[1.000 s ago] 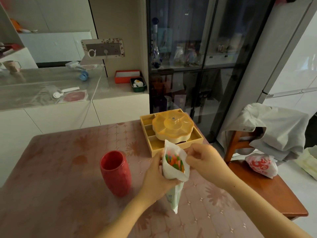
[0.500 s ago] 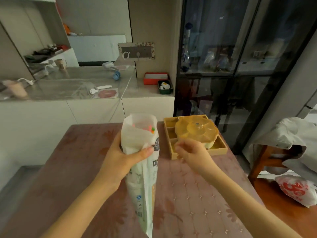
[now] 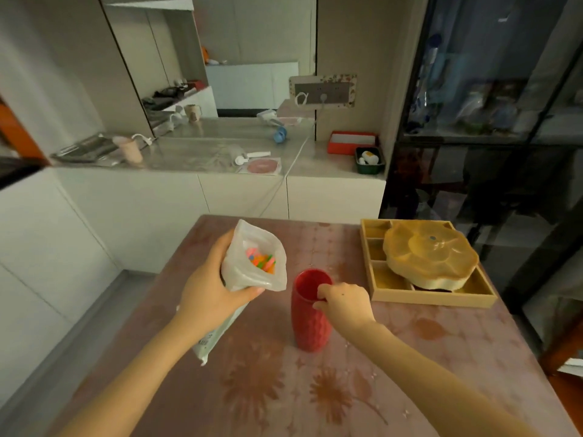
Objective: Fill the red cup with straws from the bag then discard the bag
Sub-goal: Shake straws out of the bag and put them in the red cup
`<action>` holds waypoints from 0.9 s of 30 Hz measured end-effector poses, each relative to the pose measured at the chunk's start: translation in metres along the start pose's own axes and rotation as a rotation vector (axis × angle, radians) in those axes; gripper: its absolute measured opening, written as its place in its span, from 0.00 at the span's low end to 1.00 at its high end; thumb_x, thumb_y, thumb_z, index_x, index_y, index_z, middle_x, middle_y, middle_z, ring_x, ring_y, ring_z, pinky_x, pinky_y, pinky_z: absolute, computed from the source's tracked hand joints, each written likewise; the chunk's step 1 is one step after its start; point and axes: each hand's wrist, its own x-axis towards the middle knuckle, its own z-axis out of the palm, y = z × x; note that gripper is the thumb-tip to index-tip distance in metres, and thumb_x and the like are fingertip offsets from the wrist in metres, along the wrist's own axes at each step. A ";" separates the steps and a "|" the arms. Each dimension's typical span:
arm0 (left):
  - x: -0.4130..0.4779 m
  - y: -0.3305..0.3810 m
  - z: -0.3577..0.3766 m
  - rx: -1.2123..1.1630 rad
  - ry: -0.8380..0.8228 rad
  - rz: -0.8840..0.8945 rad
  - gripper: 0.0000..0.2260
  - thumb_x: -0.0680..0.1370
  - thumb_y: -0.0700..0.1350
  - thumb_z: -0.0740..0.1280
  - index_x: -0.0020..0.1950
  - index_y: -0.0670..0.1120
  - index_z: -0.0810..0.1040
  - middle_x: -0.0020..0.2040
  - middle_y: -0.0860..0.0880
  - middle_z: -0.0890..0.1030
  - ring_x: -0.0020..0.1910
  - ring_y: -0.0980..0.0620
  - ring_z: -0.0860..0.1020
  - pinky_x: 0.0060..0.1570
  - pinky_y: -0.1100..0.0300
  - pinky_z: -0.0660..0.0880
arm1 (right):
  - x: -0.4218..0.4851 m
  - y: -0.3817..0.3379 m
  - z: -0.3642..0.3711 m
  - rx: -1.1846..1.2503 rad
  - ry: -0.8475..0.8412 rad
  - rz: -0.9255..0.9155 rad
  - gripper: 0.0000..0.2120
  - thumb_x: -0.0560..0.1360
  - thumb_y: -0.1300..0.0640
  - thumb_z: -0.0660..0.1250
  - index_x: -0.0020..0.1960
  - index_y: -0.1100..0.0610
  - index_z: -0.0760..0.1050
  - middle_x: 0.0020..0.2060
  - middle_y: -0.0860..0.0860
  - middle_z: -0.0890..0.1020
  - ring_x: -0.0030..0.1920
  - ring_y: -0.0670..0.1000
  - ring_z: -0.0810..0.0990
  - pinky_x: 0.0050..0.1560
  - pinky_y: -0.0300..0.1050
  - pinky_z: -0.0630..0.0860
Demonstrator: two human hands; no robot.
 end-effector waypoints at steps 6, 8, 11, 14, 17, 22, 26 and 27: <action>-0.004 -0.012 0.030 -0.031 -0.089 0.038 0.43 0.62 0.46 0.78 0.66 0.69 0.57 0.55 0.74 0.71 0.52 0.67 0.75 0.46 0.61 0.76 | -0.052 0.028 -0.007 0.113 0.093 -0.005 0.13 0.77 0.48 0.62 0.55 0.55 0.78 0.45 0.52 0.84 0.46 0.54 0.81 0.43 0.45 0.74; -0.004 -0.012 0.041 -0.047 -0.103 0.056 0.43 0.62 0.44 0.79 0.66 0.69 0.58 0.56 0.69 0.74 0.54 0.66 0.75 0.49 0.60 0.76 | -0.069 0.036 -0.008 0.131 0.084 0.011 0.13 0.77 0.48 0.63 0.55 0.55 0.78 0.45 0.52 0.85 0.46 0.54 0.82 0.41 0.43 0.70; -0.002 -0.005 0.056 -0.017 -0.133 0.134 0.42 0.61 0.43 0.79 0.63 0.67 0.58 0.57 0.67 0.71 0.53 0.63 0.75 0.49 0.65 0.72 | -0.087 0.045 -0.010 0.129 0.037 0.042 0.13 0.76 0.48 0.63 0.56 0.53 0.78 0.47 0.51 0.84 0.47 0.52 0.82 0.43 0.42 0.70; 0.002 0.014 0.068 0.050 -0.172 0.224 0.40 0.61 0.41 0.79 0.63 0.61 0.60 0.51 0.68 0.70 0.52 0.62 0.72 0.48 0.73 0.69 | -0.099 0.051 -0.012 0.111 0.030 0.050 0.14 0.75 0.47 0.64 0.55 0.53 0.78 0.46 0.51 0.84 0.47 0.55 0.81 0.37 0.43 0.68; 0.006 0.030 0.074 0.071 -0.187 0.281 0.39 0.60 0.42 0.80 0.67 0.48 0.65 0.49 0.70 0.67 0.52 0.70 0.67 0.62 0.52 0.69 | -0.104 0.052 -0.013 0.036 -0.012 0.015 0.14 0.75 0.49 0.62 0.59 0.51 0.75 0.48 0.52 0.83 0.49 0.56 0.80 0.42 0.45 0.71; 0.023 0.041 0.072 0.216 -0.128 0.422 0.39 0.59 0.44 0.80 0.67 0.43 0.68 0.54 0.60 0.72 0.56 0.58 0.69 0.65 0.47 0.59 | -0.108 0.046 -0.040 0.253 0.099 0.184 0.14 0.77 0.47 0.62 0.62 0.46 0.73 0.48 0.46 0.82 0.47 0.49 0.80 0.49 0.46 0.78; 0.062 0.048 0.060 0.606 -0.101 0.729 0.37 0.62 0.48 0.77 0.67 0.46 0.64 0.46 0.48 0.80 0.47 0.45 0.78 0.71 0.52 0.49 | -0.090 0.027 -0.096 1.423 0.117 0.583 0.14 0.78 0.45 0.59 0.56 0.53 0.75 0.48 0.56 0.82 0.45 0.54 0.83 0.40 0.49 0.82; 0.072 0.052 0.057 0.692 -0.077 0.812 0.39 0.62 0.45 0.77 0.68 0.45 0.62 0.45 0.46 0.80 0.46 0.44 0.78 0.71 0.47 0.50 | -0.083 0.026 -0.106 1.664 0.058 0.627 0.17 0.78 0.44 0.58 0.57 0.55 0.75 0.51 0.60 0.82 0.48 0.58 0.83 0.42 0.52 0.82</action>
